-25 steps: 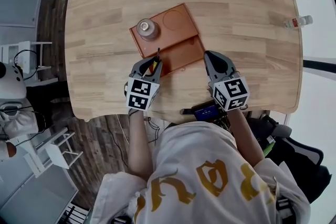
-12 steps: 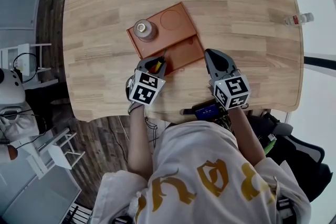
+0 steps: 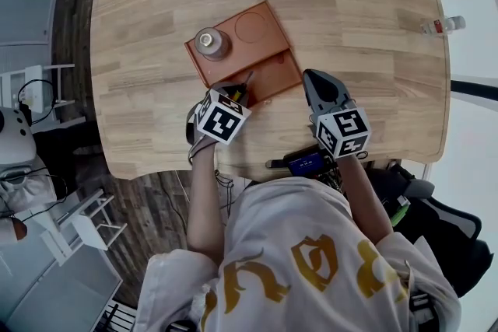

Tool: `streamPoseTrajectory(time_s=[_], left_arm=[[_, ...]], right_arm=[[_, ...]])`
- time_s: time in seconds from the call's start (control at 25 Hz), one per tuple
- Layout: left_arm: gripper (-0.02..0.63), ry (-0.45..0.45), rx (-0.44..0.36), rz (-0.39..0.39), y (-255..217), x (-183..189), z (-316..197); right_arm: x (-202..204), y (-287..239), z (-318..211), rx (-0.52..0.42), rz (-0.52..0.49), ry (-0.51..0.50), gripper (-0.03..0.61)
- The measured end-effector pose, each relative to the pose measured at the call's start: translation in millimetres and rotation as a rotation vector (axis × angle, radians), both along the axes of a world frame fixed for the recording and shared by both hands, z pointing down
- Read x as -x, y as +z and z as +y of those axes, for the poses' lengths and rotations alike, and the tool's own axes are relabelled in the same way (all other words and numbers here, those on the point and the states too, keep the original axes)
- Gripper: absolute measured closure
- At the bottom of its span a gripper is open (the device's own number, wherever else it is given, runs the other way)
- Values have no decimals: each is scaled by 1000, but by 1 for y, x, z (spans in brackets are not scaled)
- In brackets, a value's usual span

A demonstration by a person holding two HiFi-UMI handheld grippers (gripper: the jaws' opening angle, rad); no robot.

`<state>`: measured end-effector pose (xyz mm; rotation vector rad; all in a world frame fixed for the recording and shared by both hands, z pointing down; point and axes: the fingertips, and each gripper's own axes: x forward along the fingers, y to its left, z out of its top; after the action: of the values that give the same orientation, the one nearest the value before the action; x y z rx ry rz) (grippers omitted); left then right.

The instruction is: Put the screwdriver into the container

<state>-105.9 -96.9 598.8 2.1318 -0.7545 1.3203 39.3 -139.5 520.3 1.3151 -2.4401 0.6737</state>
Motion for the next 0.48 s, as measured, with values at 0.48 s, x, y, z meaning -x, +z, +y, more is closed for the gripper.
streamPoseTrajectory(time_s=[0.48], left_arm=[[537,49,74,-92,14,-6,1]], right_arm=[[-7,6,1,18,3,11,569]])
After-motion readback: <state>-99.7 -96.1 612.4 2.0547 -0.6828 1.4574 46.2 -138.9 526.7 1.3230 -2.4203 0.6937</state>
